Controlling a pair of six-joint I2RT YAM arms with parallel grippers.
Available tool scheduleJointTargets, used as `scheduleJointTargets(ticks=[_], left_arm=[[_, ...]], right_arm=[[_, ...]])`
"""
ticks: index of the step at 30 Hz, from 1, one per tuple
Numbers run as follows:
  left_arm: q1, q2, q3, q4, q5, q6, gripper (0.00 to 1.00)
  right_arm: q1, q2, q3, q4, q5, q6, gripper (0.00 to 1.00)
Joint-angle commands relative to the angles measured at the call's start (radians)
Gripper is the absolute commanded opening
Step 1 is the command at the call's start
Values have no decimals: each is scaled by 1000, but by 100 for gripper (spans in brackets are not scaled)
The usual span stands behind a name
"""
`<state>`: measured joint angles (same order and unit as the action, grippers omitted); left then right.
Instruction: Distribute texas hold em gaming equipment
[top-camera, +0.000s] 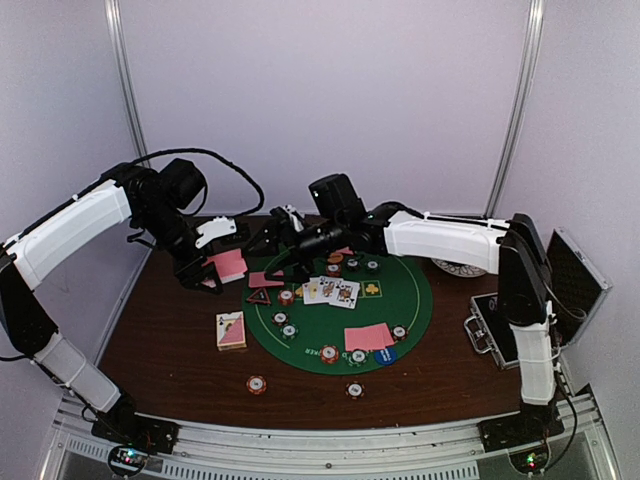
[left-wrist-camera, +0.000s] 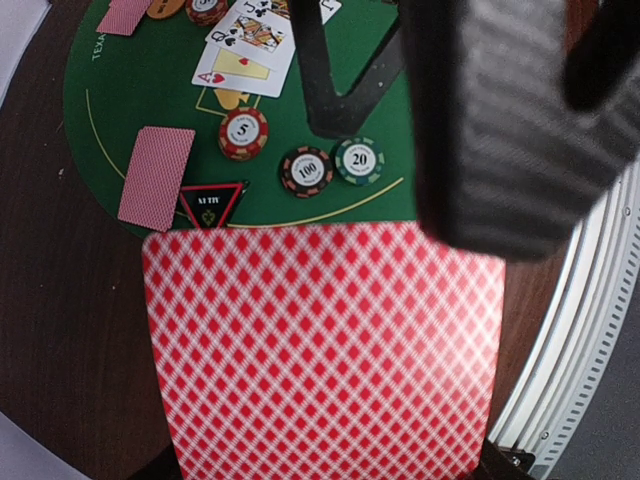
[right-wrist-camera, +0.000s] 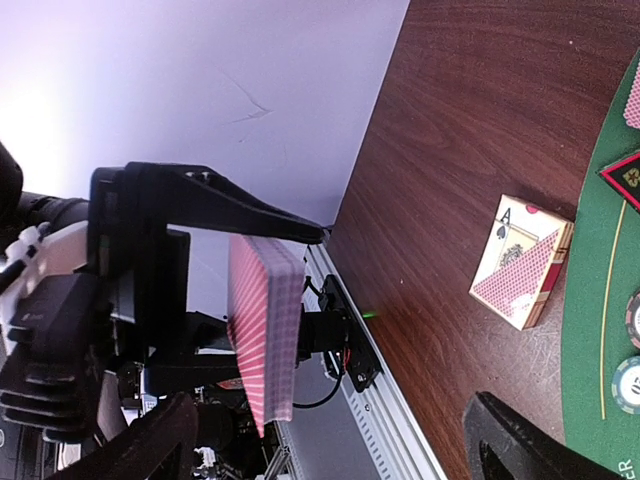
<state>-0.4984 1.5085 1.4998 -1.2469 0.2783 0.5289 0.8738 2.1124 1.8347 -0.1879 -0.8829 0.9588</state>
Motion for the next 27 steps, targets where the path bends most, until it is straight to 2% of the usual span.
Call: scheduleJointTargets(ticks=[1,9,14,21,27], left_arm=[[1,-10,31,25,24,3,0],[1,-4,33,23,33,1,0],[2,-3,37,24,34,1,0],[1,-3,33,24,42,2,0],[1,-4,28,24,37,1,0]], right_arm=[[11,23,23,75,-37,48,96],[24,74,34,179,-54,132,96],[30,126,82,185,-63,163,95],[35,199,150,296,-77,246,95],[34,248,178,345,-90,296,91]])
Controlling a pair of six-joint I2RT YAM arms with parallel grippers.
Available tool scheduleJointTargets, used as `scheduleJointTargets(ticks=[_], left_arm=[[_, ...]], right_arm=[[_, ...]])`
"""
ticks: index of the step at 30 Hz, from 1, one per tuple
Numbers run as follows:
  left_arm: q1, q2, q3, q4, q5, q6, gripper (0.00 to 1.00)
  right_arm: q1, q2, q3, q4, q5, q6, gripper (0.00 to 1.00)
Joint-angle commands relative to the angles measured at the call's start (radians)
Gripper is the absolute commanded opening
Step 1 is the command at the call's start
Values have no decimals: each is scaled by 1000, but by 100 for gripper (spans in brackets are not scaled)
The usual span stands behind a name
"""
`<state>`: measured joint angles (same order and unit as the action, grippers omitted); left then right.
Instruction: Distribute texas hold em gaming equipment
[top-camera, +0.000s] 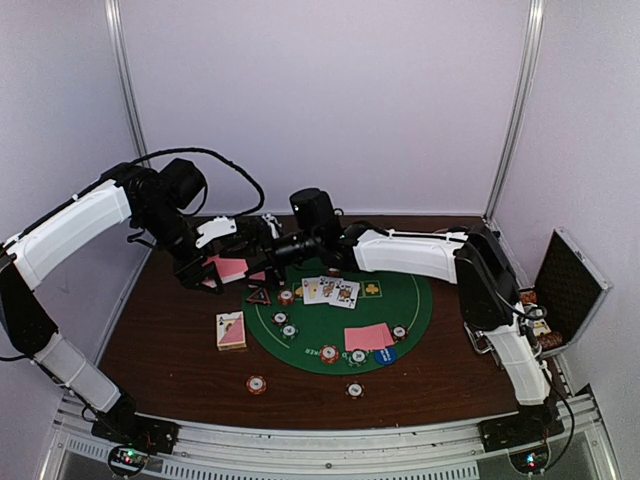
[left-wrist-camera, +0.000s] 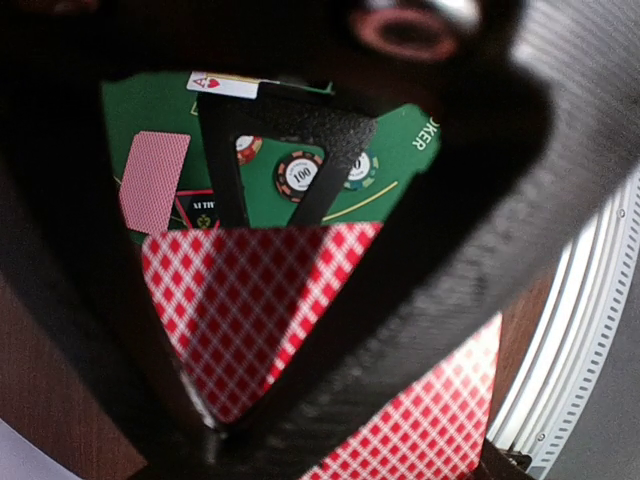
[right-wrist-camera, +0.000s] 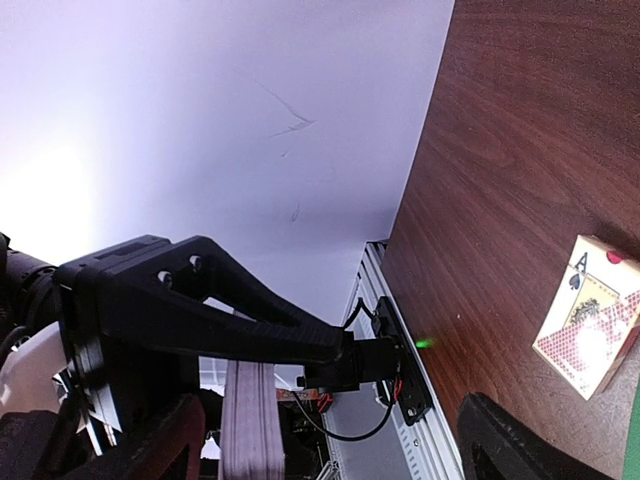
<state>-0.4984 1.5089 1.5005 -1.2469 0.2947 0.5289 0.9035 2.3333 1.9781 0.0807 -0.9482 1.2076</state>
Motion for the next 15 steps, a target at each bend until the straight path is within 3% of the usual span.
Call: scheduleJointTargets(ticks=[1,15], left_arm=[[1,-5,27,24,19,2,0],[2,-17,17,24,13,5,0]], right_arm=[[5,30,32,76,-27,50,89],[-37,-70,-146,118,-53,36,70]])
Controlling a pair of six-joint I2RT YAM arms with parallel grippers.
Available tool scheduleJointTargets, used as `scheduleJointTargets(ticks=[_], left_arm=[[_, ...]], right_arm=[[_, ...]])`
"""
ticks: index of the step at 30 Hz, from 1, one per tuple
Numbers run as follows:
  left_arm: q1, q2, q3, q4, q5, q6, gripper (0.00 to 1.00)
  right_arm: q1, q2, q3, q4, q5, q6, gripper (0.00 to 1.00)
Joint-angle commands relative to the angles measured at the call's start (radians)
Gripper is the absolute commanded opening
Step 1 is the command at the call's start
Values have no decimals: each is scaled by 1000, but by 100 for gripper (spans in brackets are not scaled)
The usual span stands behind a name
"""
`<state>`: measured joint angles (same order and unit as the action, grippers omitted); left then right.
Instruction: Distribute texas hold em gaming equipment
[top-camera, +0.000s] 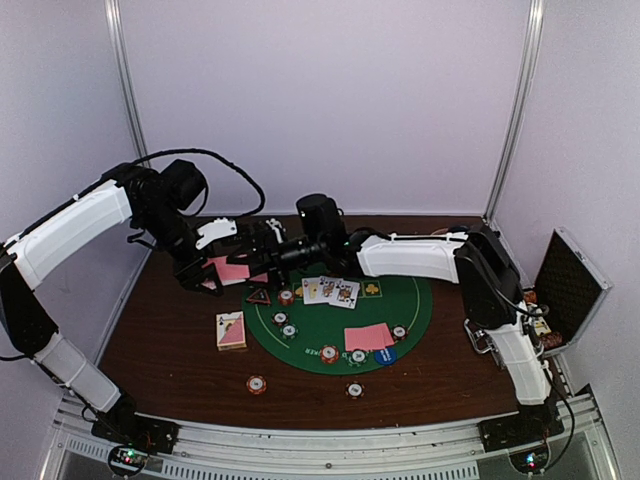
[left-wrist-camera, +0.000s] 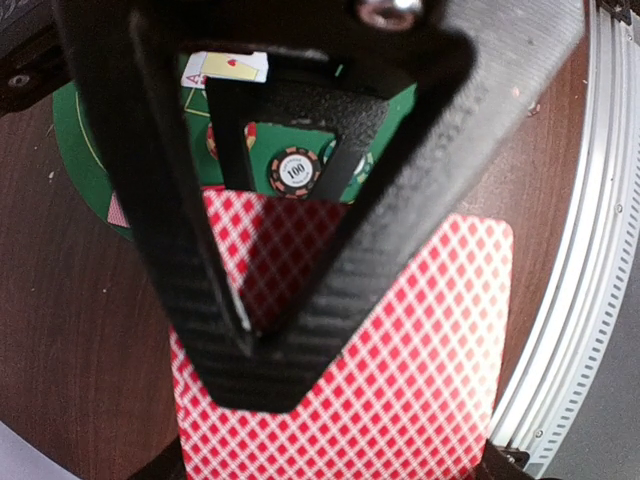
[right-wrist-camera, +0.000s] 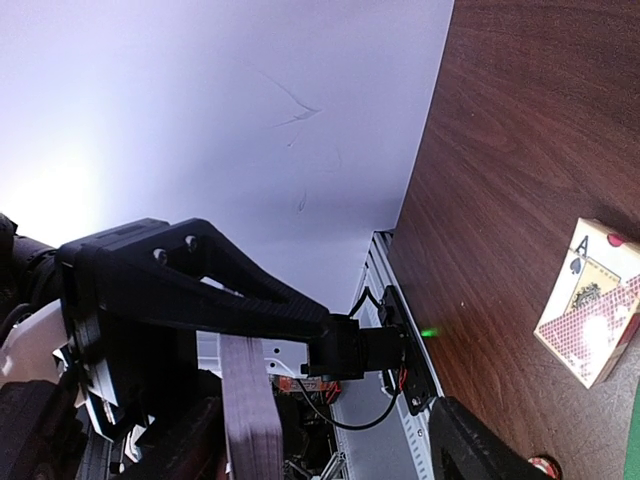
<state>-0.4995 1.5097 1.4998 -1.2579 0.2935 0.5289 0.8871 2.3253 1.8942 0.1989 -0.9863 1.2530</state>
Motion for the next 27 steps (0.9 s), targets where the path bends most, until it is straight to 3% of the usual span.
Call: scheduleJointTargets(ticks=[1,8,13,19,27], left_arm=[[3,-18,17,35,13,4,0],[3,-17,16,36,16,3,0],[3,-18,15,35,12,3,0],[3,-16,17,35,21,2,0],[3,-17,23,34,40,-1,0]], right_arm=[[-24,-70,-69,1,-15,-12,69],[-28,-124,-79,8,-23,-18,64],[-28,-157,-94,-22,-30,-38,55],[-11,-170,-96,-86,-26,-103,72],[22,-84,-6,-60,-47,-71,75]])
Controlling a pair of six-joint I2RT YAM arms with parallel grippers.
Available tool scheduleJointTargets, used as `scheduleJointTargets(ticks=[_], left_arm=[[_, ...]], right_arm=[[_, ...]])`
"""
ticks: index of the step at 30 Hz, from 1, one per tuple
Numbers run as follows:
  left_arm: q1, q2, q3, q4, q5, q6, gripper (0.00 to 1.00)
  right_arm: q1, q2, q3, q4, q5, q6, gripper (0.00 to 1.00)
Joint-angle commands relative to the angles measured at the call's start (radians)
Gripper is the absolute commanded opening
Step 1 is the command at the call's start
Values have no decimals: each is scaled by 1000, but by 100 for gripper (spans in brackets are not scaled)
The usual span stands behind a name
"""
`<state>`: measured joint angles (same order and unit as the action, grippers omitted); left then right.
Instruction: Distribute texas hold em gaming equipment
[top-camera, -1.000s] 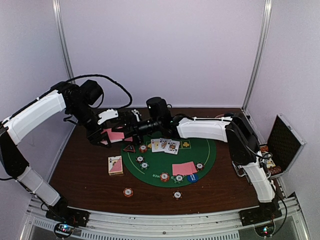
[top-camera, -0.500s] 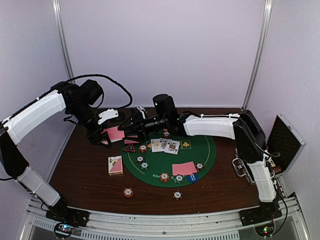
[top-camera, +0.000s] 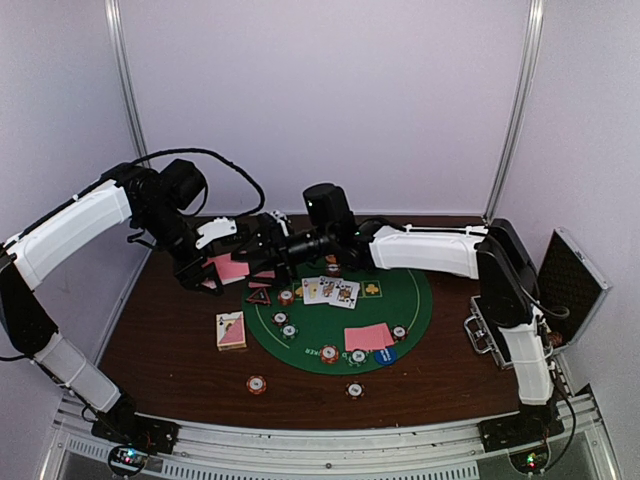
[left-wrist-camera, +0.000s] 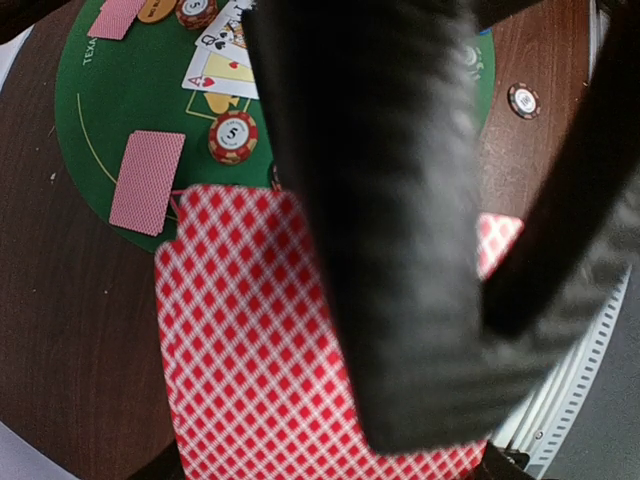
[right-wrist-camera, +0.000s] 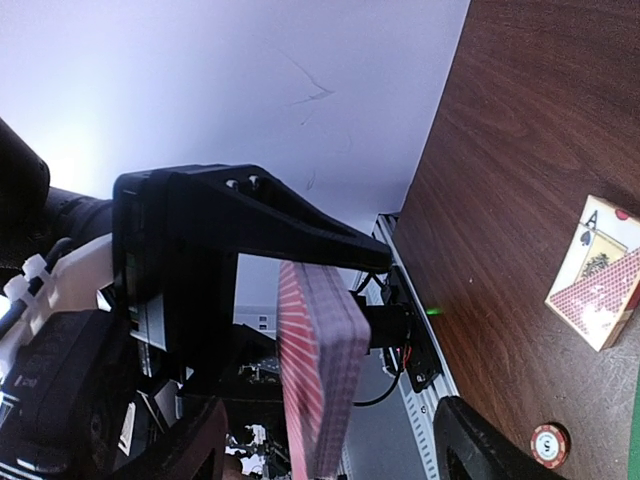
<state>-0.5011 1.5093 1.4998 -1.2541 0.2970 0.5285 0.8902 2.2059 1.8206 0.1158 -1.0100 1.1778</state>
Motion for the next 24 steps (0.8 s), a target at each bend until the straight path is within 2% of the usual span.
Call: scheduleJointTargets(ticks=[1,9,12,17,24], left_arm=[[4,-18,23,31,38,0,0],[4,-18,26,21,44,5,0],[4,-18,27,21,48,5,0],[4,-19,31,17,57,7,0],[4,-19,28,13,65,11,0]], right_arm=[[21,46,81,22,-26,6,75],[23,90,133,-28,-35,-9,73],[21,95,127,-40,-37,-13,70],[-7,72,88,-61,-32,-28,57],[-39,8,49,-141,-19,-107,54]])
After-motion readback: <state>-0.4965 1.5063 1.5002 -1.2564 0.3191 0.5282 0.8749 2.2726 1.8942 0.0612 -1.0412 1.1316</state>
